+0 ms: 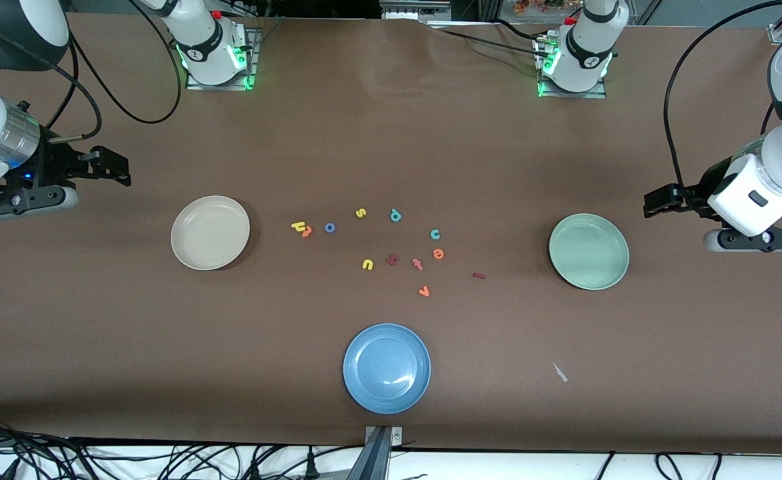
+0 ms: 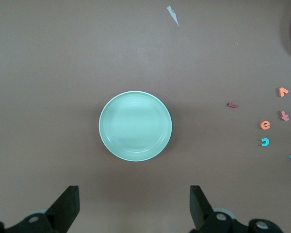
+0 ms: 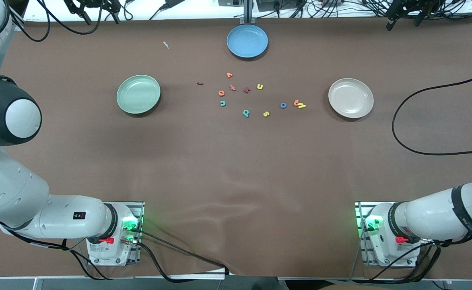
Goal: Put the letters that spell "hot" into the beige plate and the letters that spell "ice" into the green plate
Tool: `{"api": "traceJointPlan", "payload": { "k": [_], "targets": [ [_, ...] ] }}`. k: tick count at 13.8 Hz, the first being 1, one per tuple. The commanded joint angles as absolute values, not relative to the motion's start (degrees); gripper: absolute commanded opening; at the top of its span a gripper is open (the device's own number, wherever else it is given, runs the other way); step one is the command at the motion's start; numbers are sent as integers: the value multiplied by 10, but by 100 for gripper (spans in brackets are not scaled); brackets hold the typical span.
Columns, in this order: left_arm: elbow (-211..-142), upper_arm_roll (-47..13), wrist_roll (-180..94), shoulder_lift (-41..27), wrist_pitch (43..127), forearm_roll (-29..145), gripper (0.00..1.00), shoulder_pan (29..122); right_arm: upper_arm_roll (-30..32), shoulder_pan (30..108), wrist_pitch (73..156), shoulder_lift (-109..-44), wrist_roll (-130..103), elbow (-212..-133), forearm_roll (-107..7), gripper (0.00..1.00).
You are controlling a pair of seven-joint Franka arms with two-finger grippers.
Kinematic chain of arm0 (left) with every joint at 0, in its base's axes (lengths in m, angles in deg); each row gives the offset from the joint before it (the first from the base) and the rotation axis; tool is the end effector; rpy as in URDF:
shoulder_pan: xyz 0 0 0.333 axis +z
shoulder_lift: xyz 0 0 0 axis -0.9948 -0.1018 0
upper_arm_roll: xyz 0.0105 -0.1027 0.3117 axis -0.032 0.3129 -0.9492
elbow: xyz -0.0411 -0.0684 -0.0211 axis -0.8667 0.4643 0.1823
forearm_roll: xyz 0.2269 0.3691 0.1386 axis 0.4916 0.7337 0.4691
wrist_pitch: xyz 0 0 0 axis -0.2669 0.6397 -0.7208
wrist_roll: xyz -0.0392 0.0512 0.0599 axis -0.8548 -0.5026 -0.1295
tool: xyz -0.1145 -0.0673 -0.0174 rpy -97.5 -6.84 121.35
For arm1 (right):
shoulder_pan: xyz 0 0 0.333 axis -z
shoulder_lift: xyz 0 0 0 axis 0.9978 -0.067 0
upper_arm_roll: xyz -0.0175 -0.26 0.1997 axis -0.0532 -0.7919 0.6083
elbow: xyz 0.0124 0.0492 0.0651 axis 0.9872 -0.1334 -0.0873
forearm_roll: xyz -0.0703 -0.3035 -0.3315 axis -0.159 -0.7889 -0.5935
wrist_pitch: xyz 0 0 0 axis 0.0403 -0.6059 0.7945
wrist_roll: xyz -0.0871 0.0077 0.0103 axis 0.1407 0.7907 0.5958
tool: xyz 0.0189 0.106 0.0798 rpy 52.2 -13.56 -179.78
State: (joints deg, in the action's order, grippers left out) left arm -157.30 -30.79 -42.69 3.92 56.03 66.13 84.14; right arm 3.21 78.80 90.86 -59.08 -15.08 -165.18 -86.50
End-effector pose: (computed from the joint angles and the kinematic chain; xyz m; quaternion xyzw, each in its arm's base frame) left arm 0.6829 -0.0511 0.5295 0.9978 0.0144 -0.0638 0.0084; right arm 0.6462 0.0508 0.5311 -0.9945 -0.0931 0.0487 0.0027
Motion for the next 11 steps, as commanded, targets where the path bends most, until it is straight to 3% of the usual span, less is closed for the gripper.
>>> {"api": "traceJointPlan", "payload": {
  "k": [1,11],
  "targets": [
    [-1574,-306,-418,38,566,655,100,845,35,792,913,-587,-151,-1654,-869,100],
    [-1574,-306,-417,37,567,655,100,845,34,792,910,-588,-149,-1654,-873,100]
  ]
}}
